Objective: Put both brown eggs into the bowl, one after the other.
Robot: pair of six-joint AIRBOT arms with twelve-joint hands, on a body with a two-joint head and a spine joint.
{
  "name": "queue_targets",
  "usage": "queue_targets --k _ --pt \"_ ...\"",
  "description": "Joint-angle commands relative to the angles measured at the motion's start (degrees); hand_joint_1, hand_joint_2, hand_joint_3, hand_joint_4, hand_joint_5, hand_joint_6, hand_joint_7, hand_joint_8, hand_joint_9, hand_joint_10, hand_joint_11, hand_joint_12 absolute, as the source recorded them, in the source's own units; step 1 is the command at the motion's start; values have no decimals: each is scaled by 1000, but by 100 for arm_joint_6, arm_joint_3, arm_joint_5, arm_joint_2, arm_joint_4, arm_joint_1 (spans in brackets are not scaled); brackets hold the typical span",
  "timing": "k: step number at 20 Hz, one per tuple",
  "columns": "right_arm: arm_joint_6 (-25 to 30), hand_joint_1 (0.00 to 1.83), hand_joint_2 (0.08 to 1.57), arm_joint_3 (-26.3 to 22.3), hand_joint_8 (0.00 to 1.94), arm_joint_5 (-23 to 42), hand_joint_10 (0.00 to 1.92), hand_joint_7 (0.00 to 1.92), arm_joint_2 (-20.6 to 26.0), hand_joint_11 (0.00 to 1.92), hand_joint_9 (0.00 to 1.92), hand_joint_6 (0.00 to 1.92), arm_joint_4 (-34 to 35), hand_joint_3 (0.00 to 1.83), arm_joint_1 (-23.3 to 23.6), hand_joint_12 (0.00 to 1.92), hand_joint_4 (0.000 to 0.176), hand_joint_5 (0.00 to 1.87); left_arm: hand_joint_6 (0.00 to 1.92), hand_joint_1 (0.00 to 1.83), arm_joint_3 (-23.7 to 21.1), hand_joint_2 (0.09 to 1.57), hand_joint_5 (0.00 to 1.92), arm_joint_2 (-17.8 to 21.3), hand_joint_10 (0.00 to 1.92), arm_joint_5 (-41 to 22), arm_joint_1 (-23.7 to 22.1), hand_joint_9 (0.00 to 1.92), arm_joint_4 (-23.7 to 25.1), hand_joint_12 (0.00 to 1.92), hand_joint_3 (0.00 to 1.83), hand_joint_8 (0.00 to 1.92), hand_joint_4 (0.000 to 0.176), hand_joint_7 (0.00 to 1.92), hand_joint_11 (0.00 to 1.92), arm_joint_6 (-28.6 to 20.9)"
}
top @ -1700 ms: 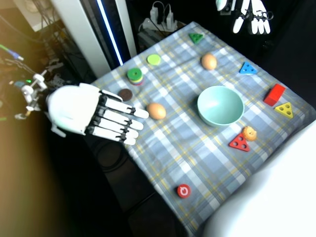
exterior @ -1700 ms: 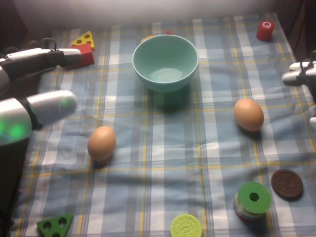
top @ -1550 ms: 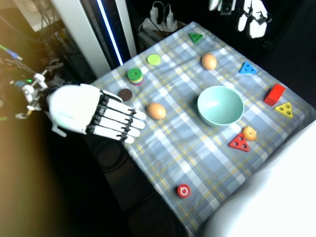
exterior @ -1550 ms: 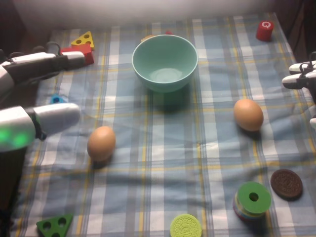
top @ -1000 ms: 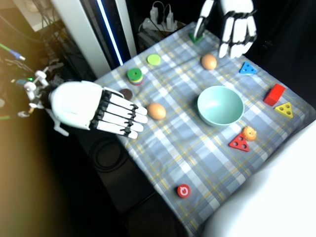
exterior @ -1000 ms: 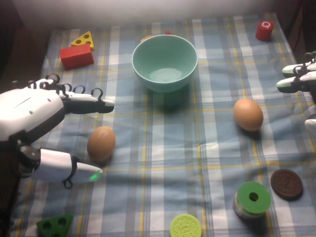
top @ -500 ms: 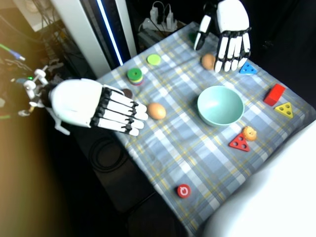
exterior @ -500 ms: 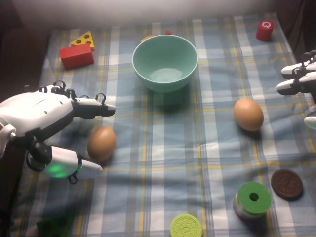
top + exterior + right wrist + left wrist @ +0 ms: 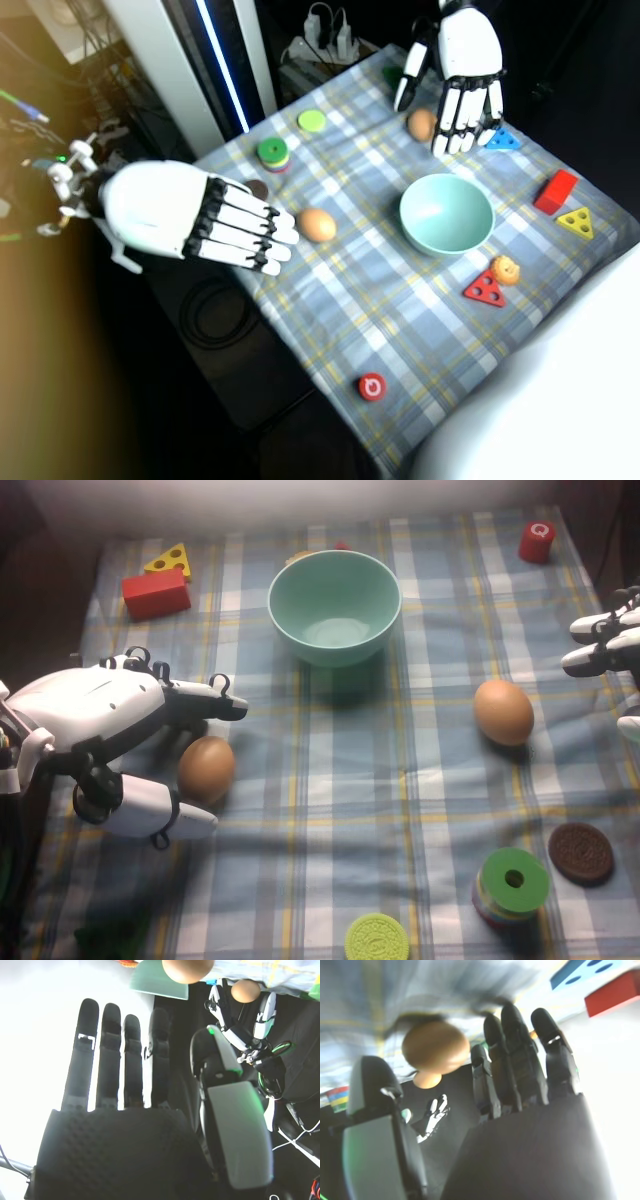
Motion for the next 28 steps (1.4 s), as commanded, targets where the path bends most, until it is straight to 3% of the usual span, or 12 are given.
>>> queue_targets --k 1,5,13,15,16,17,18,21,24,25,27,28 --pt "38 645 1313 -3 0 685 0 547 30 322 581 0 147 0 56 726 0 690 13 884 24 911 474 -43 18 -492 -91 610 93 924 3 16 176 677 0 38" --pt "40 629 1320 -2 4 684 4 561 30 329 584 2 147 3 48 725 0 696 10 913 51 955 574 -67 13 -445 -103 636 66 895 3 13 169 774 0 49" --pt "50 694 1324 -2 7 683 5 588 31 344 596 5 150 0 34 716 0 727 10 894 69 1002 905 -91 95 -502 -104 873 -37 1003 0 77 100 1176 0 49" --pt "50 712 1318 -2 6 683 5 593 32 348 600 6 151 0 30 712 0 736 3 920 83 1012 923 -103 106 -579 -104 895 -107 997 0 59 68 1199 0 49" --pt "52 721 1320 -2 2 683 2 604 32 369 609 1 151 0 29 681 0 746 7 904 91 1026 936 -105 109 -620 -105 900 -143 998 6 53 73 1195 7 49" --pt "59 722 1317 -2 2 682 0 609 32 366 605 1 151 0 28 670 0 749 731 995 103 1081 992 -105 109 -704 -115 914 -202 949 6 26 155 1202 33 49" --pt "65 723 1318 -2 2 682 0 610 33 365 604 1 151 0 26 666 0 750 927 1006 111 1102 977 -103 111 -777 -130 927 -241 941 4 23 172 1219 28 49" --pt "66 733 1317 -2 2 683 1 617 35 379 605 1 154 0 17 619 0 753 1032 994 139 1126 937 -97 81 -1039 -294 954 -311 872 2 12 176 1254 44 48" --pt "66 746 1321 -1 1 684 1 616 36 368 596 0 159 0 12 619 0 750 854 1040 208 1077 1050 -140 72 -1263 -643 1012 -157 741 0 14 176 1303 130 -113" --pt "66 746 1320 0 2 684 2 619 36 371 599 1 160 0 12 622 0 753 752 1232 252 1033 1101 -178 33 -1279 -779 1020 -87 751 28 551 0 1195 127 -132" --pt "66 731 1319 4 3 684 4 626 35 385 609 3 160 0 6 624 0 761 711 1277 405 1041 1120 -324 36 -1207 -1174 1068 55 784 0 708 0 1159 143 -132" --pt "66 729 1318 8 3 684 3 627 35 382 607 2 160 0 6 621 0 759 722 1106 514 1040 1124 -439 33 -1123 -1381 1060 123 847 2 397 106 1182 95 -132"
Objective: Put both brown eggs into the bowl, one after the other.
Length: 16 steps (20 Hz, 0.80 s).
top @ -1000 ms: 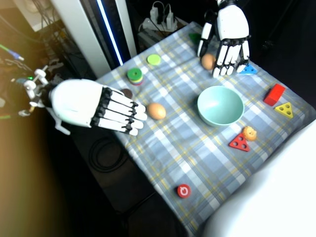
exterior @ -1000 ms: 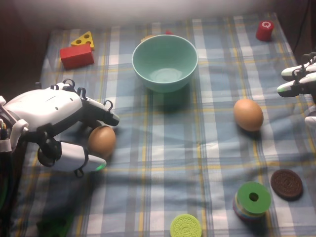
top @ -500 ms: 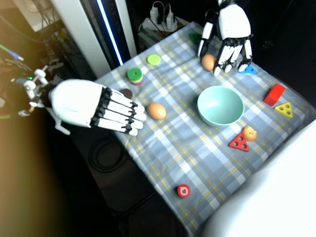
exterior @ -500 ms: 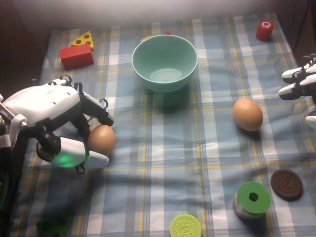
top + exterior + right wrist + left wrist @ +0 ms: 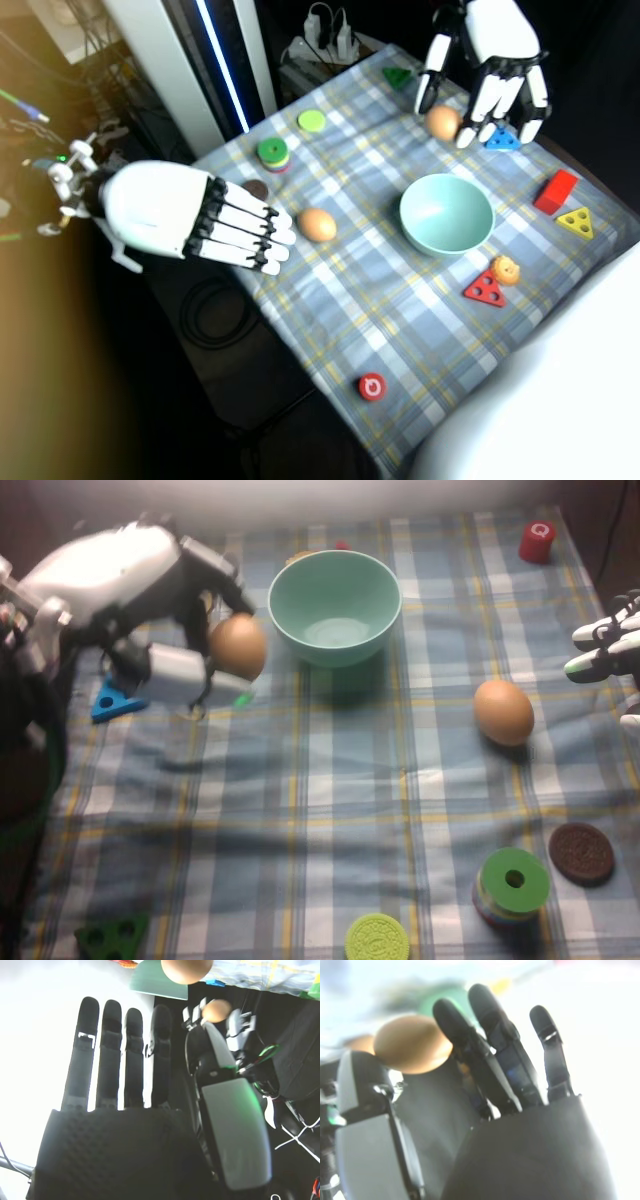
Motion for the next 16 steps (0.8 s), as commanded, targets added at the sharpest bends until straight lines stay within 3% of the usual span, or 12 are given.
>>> queue_targets --k 1,2,4,5,6,8,9,11,12,13,15,16 --pt "22 728 1317 14 2 684 1 625 32 380 603 2 149 0 12 620 0 761 740 1070 152 1044 1116 -163 13 -443 -267 1007 192 859 1 192 162 1201 18 -38" --pt "22 727 1320 24 2 684 2 625 20 382 604 3 148 1 12 621 0 764 259 1318 321 987 984 -344 8 -279 -480 977 194 821 0 321 77 1313 5 -38" --pt "22 735 1326 47 0 684 0 621 -18 372 594 0 144 3 13 620 0 756 17 1383 725 971 1015 -715 11 65 -751 998 75 860 0 395 96 1326 38 -39" --pt "22 752 1318 60 3 684 2 631 -38 381 601 2 141 0 16 627 0 762 3 1384 902 977 1004 -858 10 210 -829 1006 11 895 1 442 90 1302 69 -39" --pt "22 788 1314 69 5 684 5 641 -50 387 610 2 139 0 17 634 0 765 519 1303 1050 1022 1121 -981 19 323 -890 1046 -59 971 1 605 0 1210 82 -39" --pt "22 783 1320 84 0 684 4 635 -62 384 611 0 137 1 17 636 0 761 791 1274 1353 1060 1067 -1240 19 612 -981 1071 -206 991 2 778 0 1112 92 -40" --pt "22 737 1323 89 1 684 1 626 -64 377 606 0 135 3 17 639 0 759 302 1354 1511 1019 955 -1360 13 747 -993 1067 -283 986 0 656 0 1187 98 -40" --pt "22 687 1328 96 1 684 2 623 -70 375 610 1 128 4 26 650 0 761 25 1380 1653 991 969 -1484 3 846 -988 1047 -395 943 0 547 0 1247 111 -38" --pt "22 691 1336 100 2 684 5 627 -70 383 617 1 120 6 36 654 0 762 4 1087 1693 988 935 -1514 0 863 -988 999 -438 906 0 223 44 1115 119 -38" --pt "22 694 1336 103 3 685 6 629 -70 388 621 0 119 6 39 655 0 759 0 952 1696 1003 900 -1517 0 862 -987 965 -445 897 0 82 70 1093 118 -38" --pt "22 703 1334 105 2 685 1 642 -70 419 631 0 119 0 39 596 0 743 0 804 1696 1049 794 -1516 0 851 -989 838 -446 968 0 3 98 976 60 -38" --pt "22 721 1334 106 0 685 0 643 -73 436 636 0 119 0 39 560 0 733 0 800 1694 1025 731 -1516 1 836 -991 792 -446 1075 0 0 91 916 31 -38"
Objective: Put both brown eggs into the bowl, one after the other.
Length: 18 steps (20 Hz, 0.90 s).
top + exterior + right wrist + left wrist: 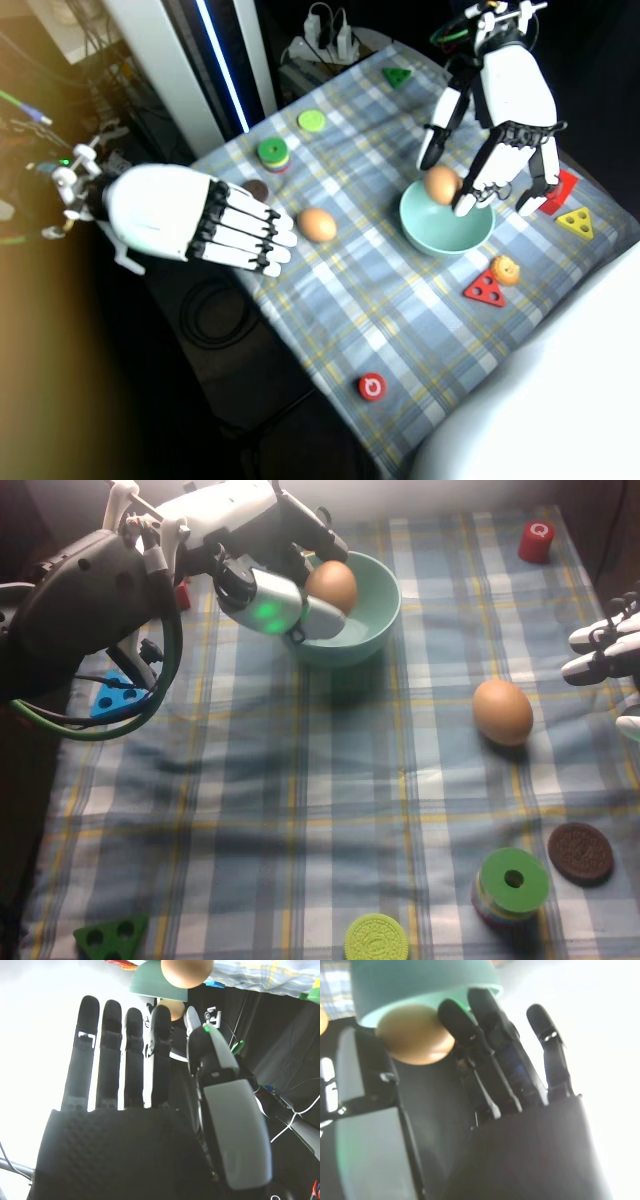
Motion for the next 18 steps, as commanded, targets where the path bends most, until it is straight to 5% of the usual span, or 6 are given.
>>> queue_targets --k 1,8,12,14,16,18 --pt "22 721 1335 30 0 687 2 643 3 448 640 0 134 1 39 554 0 732 0 803 27 1005 681 -6 1 -588 -91 759 75 1154 0 0 98 866 5 -38" --pt "23 704 1343 31 0 689 0 603 -27 434 609 0 142 1 43 536 0 699 7 878 -364 944 549 227 6 -1071 67 607 187 1033 0 5 100 631 0 -119" --pt "23 829 1299 61 0 691 0 581 -85 338 550 0 132 3 179 577 0 671 1 723 -1133 990 413 847 1 -2247 552 482 1073 882 3 0 101 499 0 -1581" --pt "22 912 1186 108 0 688 0 534 -129 274 504 0 84 0 283 601 0 618 0 677 -1577 945 402 1188 10 -2748 810 502 1456 979 0 0 113 485 0 -1855" --pt "22 920 1088 159 0 644 0 474 -186 177 447 0 -25 0 433 682 0 556 2 521 -2048 943 339 1534 5 -3334 1122 471 1708 760 0 1 141 447 0 -1885" --pt "23 936 1026 214 0 515 0 431 -257 158 417 0 -167 0 605 688 14 531 0 617 -2335 869 283 1781 0 -3831 1433 349 1847 706 0 0 171 353 0 -2137"
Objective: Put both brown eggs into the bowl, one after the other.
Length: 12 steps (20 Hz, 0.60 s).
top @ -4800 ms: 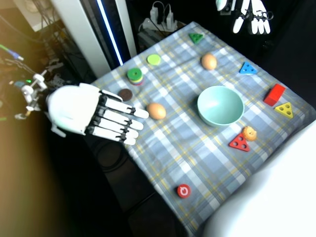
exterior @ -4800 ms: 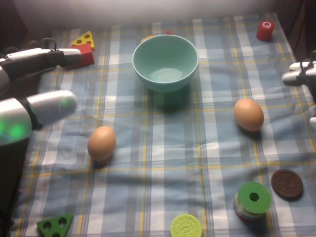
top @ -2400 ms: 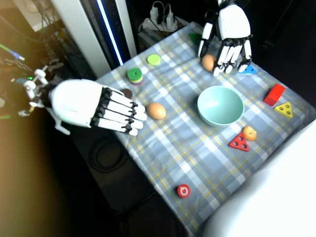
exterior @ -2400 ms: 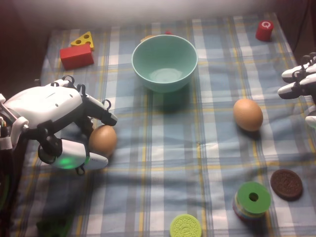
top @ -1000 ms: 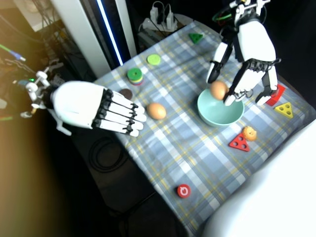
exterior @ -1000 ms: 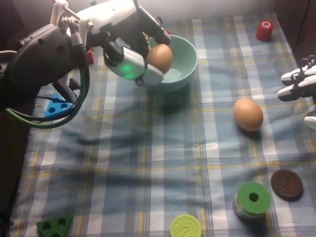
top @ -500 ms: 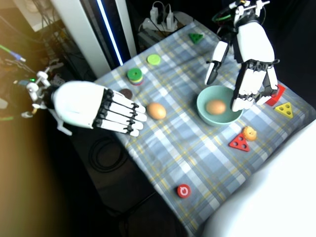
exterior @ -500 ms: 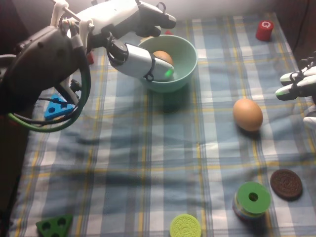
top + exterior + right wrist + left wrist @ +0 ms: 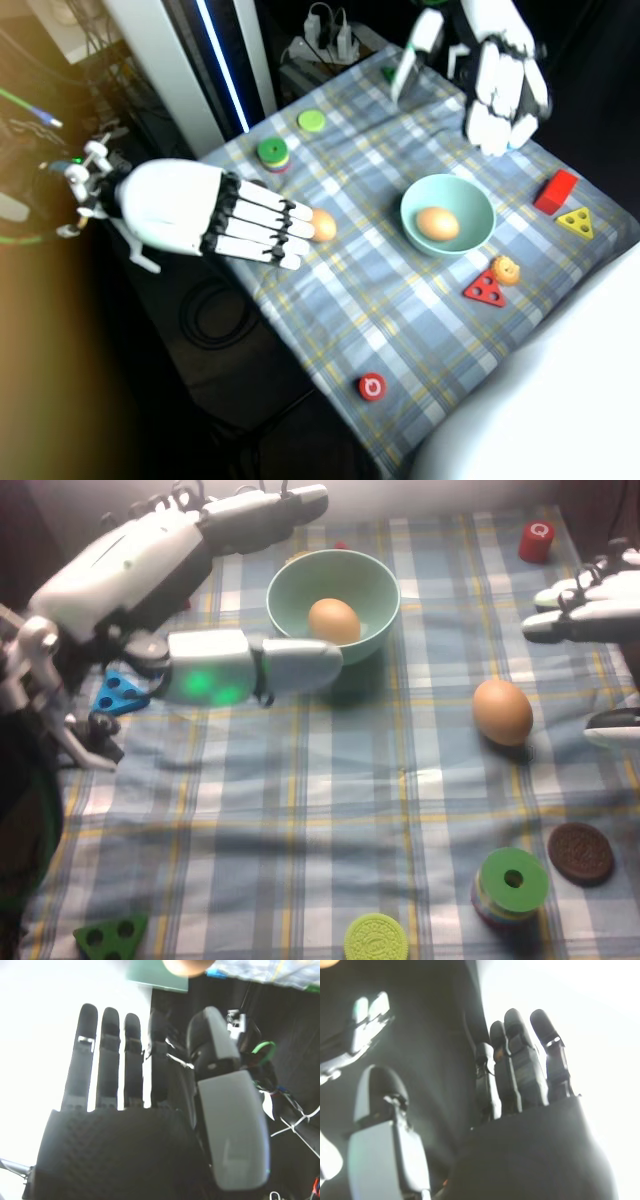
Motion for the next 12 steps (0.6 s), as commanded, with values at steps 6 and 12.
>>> queue_targets --k 6,12 --pt "262 812 985 287 0 -97 4 393 -272 169 445 0 -500 0 527 900 119 351 0 810 -222 863 276 323 0 -1651 461 363 32 898 4 1 129 367 0 -632" --pt "373 938 914 466 0 -568 0 348 -474 303 443 0 -911 0 834 761 95 414 4 808 -245 857 320 348 8 -1729 699 417 -214 918 1 3 146 401 0 -736"
